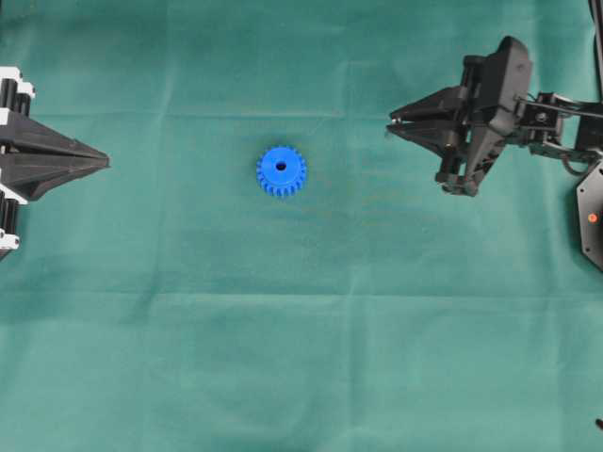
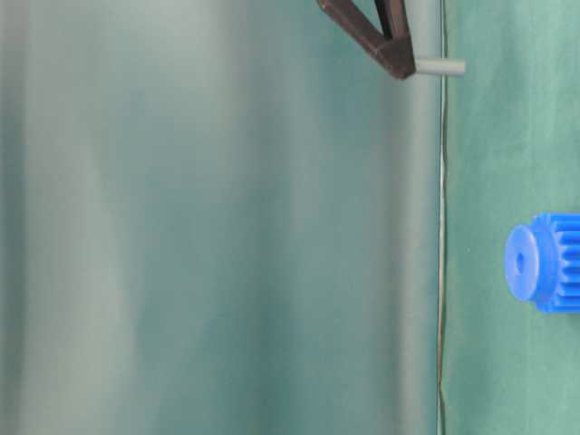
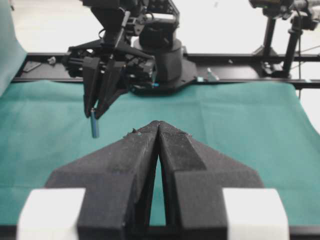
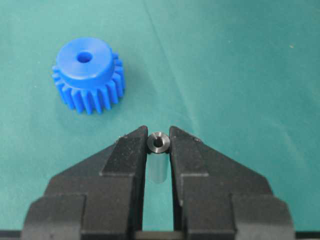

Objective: Insert the shaft placed at a random location into the center hole of the small gear at another random location.
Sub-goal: 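Carry the held shaft left toward the blue gear's center hole, then align the shaft over the gear hole and press it down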

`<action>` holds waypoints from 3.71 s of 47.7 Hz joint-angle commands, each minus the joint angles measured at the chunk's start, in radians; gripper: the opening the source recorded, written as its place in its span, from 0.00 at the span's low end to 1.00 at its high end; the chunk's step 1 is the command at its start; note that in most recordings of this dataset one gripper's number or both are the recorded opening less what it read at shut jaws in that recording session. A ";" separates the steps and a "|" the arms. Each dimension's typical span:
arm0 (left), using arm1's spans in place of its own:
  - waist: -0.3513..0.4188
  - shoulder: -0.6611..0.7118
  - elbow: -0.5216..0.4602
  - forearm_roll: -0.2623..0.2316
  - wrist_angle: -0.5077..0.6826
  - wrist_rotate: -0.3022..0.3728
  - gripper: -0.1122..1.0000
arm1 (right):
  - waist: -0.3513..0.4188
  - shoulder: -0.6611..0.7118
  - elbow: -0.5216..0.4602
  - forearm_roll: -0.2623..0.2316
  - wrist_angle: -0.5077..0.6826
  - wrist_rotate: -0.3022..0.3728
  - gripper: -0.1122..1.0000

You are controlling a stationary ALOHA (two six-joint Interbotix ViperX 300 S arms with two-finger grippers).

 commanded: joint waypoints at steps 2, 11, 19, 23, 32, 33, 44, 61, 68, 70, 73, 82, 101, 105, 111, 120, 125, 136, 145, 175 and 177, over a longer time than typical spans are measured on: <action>0.002 0.012 -0.023 0.003 -0.005 -0.002 0.10 | 0.020 0.032 -0.061 -0.002 -0.014 -0.008 0.22; 0.002 0.012 -0.025 0.003 -0.005 -0.002 0.10 | 0.060 0.129 -0.172 -0.002 -0.009 -0.008 0.22; 0.002 0.014 -0.023 0.003 -0.005 -0.002 0.10 | 0.092 0.207 -0.275 -0.002 -0.005 -0.009 0.22; 0.002 0.014 -0.023 0.003 -0.005 -0.002 0.10 | 0.103 0.242 -0.325 -0.002 -0.002 -0.011 0.22; 0.002 0.012 -0.023 0.003 -0.005 -0.002 0.10 | 0.109 0.298 -0.393 -0.002 0.003 -0.011 0.22; 0.002 0.014 -0.023 0.003 -0.005 -0.002 0.10 | 0.107 0.304 -0.399 -0.002 0.002 -0.011 0.22; 0.002 0.012 -0.023 0.003 -0.005 -0.002 0.10 | 0.110 0.327 -0.422 -0.002 0.002 -0.011 0.22; 0.006 0.012 -0.023 0.003 -0.005 -0.002 0.10 | 0.117 0.336 -0.426 -0.002 0.002 -0.008 0.22; 0.009 0.012 -0.023 0.003 0.000 -0.002 0.10 | 0.124 0.362 -0.426 0.000 -0.003 -0.005 0.22; 0.011 0.012 -0.023 0.003 0.000 -0.002 0.10 | 0.124 0.370 -0.426 0.002 -0.003 -0.003 0.22; 0.011 0.012 -0.023 0.003 0.000 -0.002 0.10 | 0.127 0.382 -0.430 0.003 -0.003 -0.002 0.22; 0.011 0.014 -0.021 0.003 0.002 -0.002 0.10 | 0.130 0.413 -0.440 0.003 -0.005 -0.002 0.22; 0.011 0.012 -0.021 0.003 0.015 -0.002 0.10 | 0.130 0.419 -0.443 0.003 -0.003 -0.002 0.22; 0.011 0.012 -0.021 0.003 0.015 -0.002 0.10 | 0.130 0.419 -0.443 0.003 -0.005 -0.002 0.22; 0.011 0.014 -0.021 0.003 0.015 -0.002 0.10 | 0.129 0.428 -0.443 0.003 -0.005 -0.002 0.22; 0.011 0.014 -0.021 0.003 0.015 -0.002 0.10 | 0.130 0.454 -0.446 0.005 -0.006 -0.002 0.22; 0.011 0.012 -0.023 0.003 0.017 -0.002 0.10 | 0.130 0.466 -0.448 0.005 -0.014 -0.002 0.22; 0.012 0.012 -0.021 0.003 0.015 -0.002 0.10 | 0.129 0.482 -0.446 0.003 -0.028 -0.003 0.22; 0.014 0.012 -0.021 0.003 0.015 -0.002 0.10 | 0.129 0.485 -0.448 0.003 -0.028 -0.003 0.22; 0.018 0.012 -0.021 0.003 0.025 -0.002 0.10 | 0.129 0.509 -0.462 0.005 -0.025 -0.002 0.23; 0.018 0.012 -0.021 0.003 0.025 -0.002 0.10 | 0.129 0.509 -0.462 0.005 -0.025 -0.002 0.23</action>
